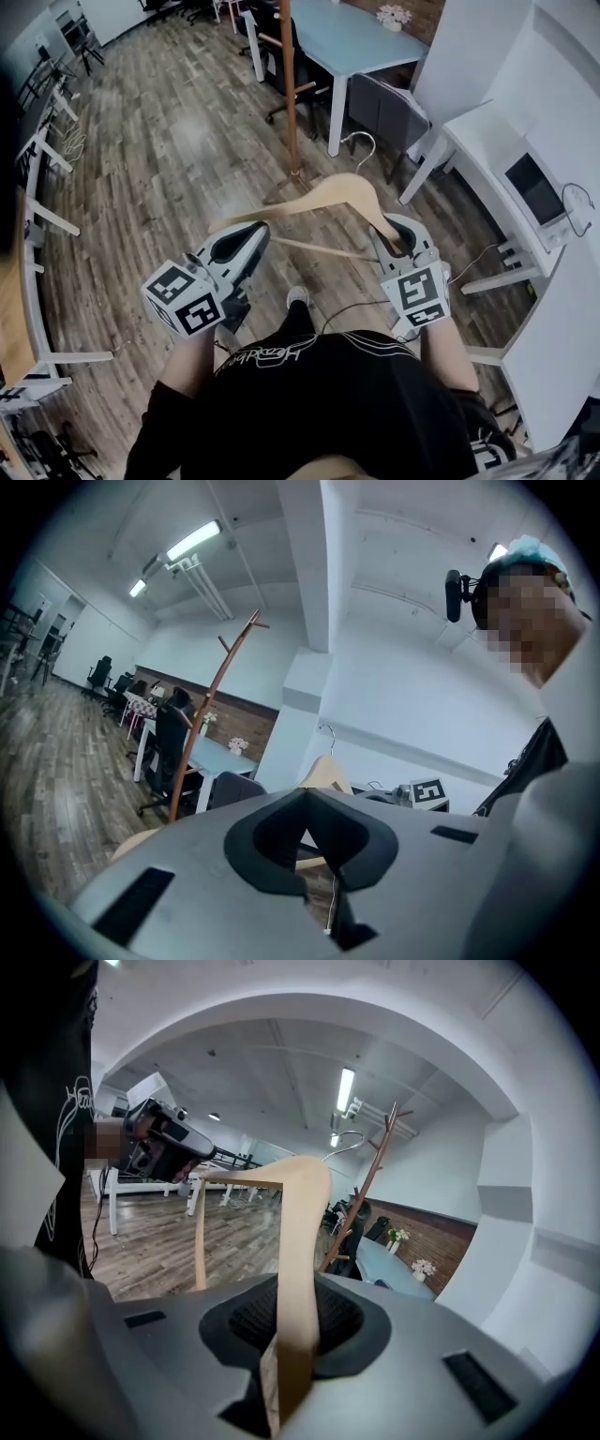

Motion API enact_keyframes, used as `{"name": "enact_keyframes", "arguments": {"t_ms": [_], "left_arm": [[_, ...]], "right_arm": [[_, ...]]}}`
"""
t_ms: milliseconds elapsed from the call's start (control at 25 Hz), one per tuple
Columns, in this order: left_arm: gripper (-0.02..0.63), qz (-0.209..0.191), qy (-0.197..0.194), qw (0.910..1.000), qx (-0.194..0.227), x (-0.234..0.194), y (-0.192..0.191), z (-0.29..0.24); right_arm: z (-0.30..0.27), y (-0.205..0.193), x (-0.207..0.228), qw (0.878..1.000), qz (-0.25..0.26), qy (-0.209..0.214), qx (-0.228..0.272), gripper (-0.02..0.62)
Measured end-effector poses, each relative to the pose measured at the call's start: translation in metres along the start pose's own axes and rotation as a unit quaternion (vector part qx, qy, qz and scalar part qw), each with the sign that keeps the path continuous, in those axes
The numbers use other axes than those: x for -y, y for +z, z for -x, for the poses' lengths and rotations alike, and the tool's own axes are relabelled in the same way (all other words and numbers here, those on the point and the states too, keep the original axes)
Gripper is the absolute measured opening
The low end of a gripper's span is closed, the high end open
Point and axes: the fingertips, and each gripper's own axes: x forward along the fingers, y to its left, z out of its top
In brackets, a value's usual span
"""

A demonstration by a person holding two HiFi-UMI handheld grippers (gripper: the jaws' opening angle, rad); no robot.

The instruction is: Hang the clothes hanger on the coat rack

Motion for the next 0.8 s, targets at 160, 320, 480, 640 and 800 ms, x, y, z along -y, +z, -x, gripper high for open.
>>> {"name": "enact_keyframes", "arguments": {"t_ms": [160,320,480,640,800], "left_arm": [[0.008,0.018,-0.004,0.9998,-0.011,-0.064,0.019,-0.046],[0.008,0.023,-0.005,0.9997,-0.012,-0.132,0.045,-0.087],[0.008,0.044,-0.004,0.9990,-0.010,-0.196,0.069,-0.117],[0.008,0.061,-0.008,0.9981,0.001,-0.237,0.084,-0.134],[0.008,0.059,-0.008,0.9982,0.010,-0.254,0.092,-0.141]], "right_arm": [[-0.066,-0.001,0.035,1.000,-0.012,-0.001,-0.015,0.097],[-0.138,0.007,0.071,1.000,-0.017,-0.004,-0.021,0.097],[-0.196,0.026,0.102,0.999,-0.013,-0.013,-0.026,0.097],[-0.232,0.040,0.125,0.999,0.001,-0.027,-0.029,0.097],[-0.252,0.042,0.139,0.999,0.004,-0.031,-0.033,0.097]]}}
